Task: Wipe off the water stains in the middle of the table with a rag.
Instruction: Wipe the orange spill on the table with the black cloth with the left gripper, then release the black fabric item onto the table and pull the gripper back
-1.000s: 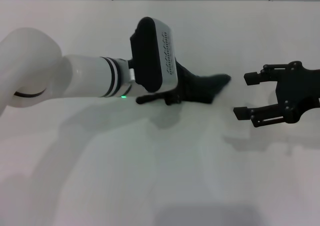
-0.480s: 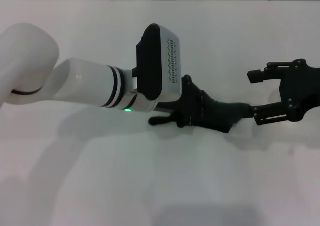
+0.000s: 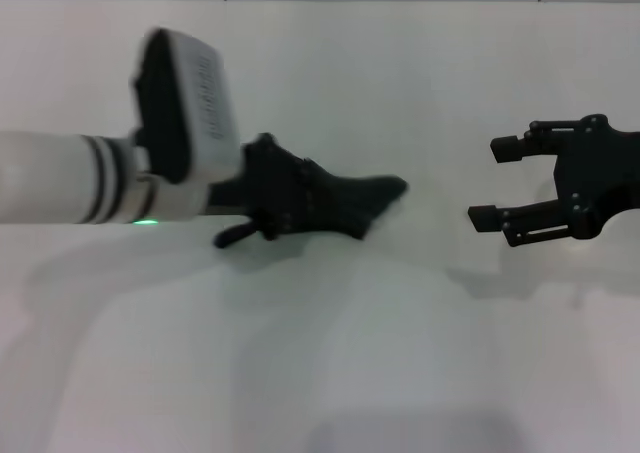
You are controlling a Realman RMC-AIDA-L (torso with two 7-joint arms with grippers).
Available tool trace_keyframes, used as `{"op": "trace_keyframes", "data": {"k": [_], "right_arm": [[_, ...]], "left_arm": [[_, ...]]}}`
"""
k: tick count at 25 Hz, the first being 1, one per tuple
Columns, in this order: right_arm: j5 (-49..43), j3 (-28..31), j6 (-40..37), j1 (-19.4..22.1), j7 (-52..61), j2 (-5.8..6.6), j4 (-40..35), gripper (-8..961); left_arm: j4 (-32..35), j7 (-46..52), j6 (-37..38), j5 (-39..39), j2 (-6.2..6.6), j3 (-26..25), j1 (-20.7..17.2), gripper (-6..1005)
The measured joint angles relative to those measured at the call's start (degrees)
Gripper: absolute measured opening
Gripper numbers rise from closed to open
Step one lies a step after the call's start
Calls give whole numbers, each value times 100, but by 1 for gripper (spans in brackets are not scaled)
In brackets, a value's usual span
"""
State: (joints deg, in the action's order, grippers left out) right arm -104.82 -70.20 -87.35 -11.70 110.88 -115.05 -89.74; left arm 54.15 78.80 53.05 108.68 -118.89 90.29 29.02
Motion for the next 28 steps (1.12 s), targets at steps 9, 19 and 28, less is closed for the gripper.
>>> {"op": "trace_keyframes", "data": {"k": [9, 19, 28], "right_arm": [[4, -38, 41, -8, 3, 0, 1, 839], [7, -38, 80, -9, 4, -4, 15, 838], [7, -167, 244, -33, 9, -9, 18, 838]], "left_arm": [[446, 258, 573, 254, 0, -660, -433, 88], [522, 913, 1001, 690, 7, -1323, -449, 107], [515, 1110, 1188, 899, -9, -1422, -466, 125]]}}
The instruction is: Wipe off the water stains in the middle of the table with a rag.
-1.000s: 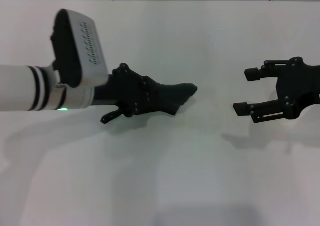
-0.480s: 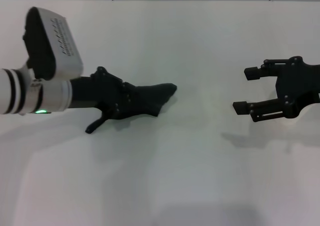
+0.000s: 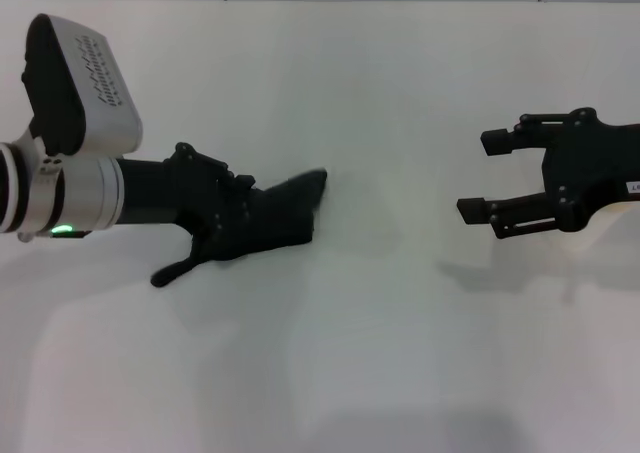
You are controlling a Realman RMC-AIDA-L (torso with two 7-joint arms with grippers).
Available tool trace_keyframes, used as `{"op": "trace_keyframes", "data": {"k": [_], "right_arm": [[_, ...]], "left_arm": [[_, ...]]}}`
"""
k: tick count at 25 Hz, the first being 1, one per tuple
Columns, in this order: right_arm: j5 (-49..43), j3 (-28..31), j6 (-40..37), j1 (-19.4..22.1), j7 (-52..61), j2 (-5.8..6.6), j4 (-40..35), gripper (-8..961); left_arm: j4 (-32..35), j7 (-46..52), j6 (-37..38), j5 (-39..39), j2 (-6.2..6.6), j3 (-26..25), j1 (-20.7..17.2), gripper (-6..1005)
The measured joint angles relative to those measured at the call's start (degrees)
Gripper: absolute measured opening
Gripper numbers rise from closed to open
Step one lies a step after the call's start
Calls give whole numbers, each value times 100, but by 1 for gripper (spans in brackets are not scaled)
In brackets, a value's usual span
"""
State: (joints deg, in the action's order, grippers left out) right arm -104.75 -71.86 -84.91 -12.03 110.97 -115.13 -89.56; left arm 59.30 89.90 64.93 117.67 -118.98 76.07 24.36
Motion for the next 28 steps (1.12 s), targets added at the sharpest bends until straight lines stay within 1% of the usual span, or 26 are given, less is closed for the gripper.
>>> {"op": "trace_keyframes", "data": {"k": [2, 7, 13, 18, 21, 25, 28], "right_arm": [[-1, -62, 65, -1, 14, 0, 0, 838], [-1, -108, 115, -2, 36, 0, 0, 838], [-1, -109, 157, 0, 46, 0, -8, 838], [-1, -66, 195, 44, 47, 0, 9, 838], [-1, -34, 229, 59, 20, 5, 53, 838], [-3, 59, 245, 73, 9, 9, 115, 839], [-3, 177, 234, 87, -4, 9, 176, 839]], "left_arm": [[-23, 64, 1, 57, -1, 7, 1, 129], [76, 197, -5, 147, -8, -24, -26, 331], [539, 255, 17, 83, -9, -225, -207, 490], [931, 163, 123, -297, 8, -521, -369, 493], [995, 31, 331, -561, 8, -736, -385, 495], [1016, -354, 1188, -1224, 15, -1243, -376, 497], [1017, -448, 1787, -1443, 18, -1529, -351, 499]]}}
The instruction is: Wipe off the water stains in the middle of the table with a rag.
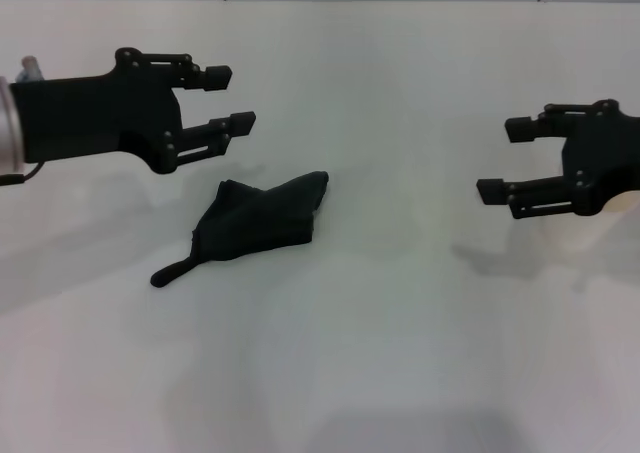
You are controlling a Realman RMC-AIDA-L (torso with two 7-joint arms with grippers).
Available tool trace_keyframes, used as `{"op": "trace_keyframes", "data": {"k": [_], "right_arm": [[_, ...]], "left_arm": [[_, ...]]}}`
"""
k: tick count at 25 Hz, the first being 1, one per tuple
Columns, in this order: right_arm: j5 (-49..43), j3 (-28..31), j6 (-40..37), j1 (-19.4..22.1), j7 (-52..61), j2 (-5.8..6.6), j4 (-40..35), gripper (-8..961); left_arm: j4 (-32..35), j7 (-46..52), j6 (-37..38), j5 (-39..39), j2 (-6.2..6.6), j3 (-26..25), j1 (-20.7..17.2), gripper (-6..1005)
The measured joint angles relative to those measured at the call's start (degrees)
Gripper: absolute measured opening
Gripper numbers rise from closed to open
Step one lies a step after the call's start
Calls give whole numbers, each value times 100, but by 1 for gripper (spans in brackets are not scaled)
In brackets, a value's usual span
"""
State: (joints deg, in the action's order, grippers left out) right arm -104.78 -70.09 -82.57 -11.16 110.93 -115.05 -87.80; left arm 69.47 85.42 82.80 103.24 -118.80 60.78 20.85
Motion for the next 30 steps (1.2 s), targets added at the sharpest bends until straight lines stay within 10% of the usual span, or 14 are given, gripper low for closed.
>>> {"op": "trace_keyframes", "data": {"k": [8, 30], "right_arm": [[-19, 131, -8, 69, -163, 8, 50, 840], [-66, 451, -505, 101, -604, 21, 558, 841]], "left_arm": [[-169, 286, 1244, -454, 66, -1041, 8, 505], [-83, 643, 2274, 186, 88, -976, 1, 515]]}}
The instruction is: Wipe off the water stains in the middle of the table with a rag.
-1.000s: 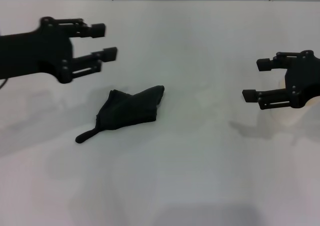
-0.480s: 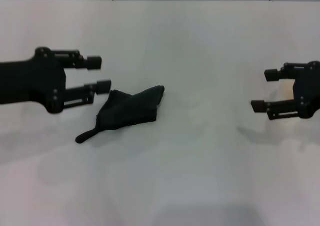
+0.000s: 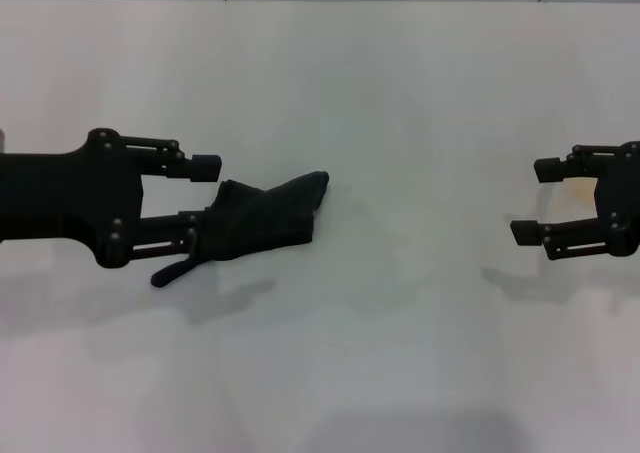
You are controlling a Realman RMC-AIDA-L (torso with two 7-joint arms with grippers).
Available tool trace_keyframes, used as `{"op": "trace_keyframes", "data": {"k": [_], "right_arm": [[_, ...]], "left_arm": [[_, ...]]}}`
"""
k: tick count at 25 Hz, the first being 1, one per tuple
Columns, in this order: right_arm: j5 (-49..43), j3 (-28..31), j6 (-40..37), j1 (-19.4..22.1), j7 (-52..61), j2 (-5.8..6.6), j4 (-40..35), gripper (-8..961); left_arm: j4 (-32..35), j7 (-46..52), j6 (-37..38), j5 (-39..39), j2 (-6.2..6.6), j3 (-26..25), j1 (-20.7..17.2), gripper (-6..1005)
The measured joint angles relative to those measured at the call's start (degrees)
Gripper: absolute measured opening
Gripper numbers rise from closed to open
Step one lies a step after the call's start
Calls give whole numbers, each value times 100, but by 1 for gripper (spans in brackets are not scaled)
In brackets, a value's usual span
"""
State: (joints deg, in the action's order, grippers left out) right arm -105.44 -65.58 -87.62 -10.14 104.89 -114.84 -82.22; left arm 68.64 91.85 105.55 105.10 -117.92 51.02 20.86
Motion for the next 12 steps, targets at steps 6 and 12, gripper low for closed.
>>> {"op": "trace_keyframes", "data": {"k": [6, 12], "right_arm": [[-96, -20, -94, -9, -8, -2, -40, 841], [-143, -28, -142, -26, -12, -4, -53, 841]], "left_arm": [[-4, 3, 9, 30, -26, 23, -43, 515], [-15, 42, 9, 88, -35, 61, -47, 515]]}}
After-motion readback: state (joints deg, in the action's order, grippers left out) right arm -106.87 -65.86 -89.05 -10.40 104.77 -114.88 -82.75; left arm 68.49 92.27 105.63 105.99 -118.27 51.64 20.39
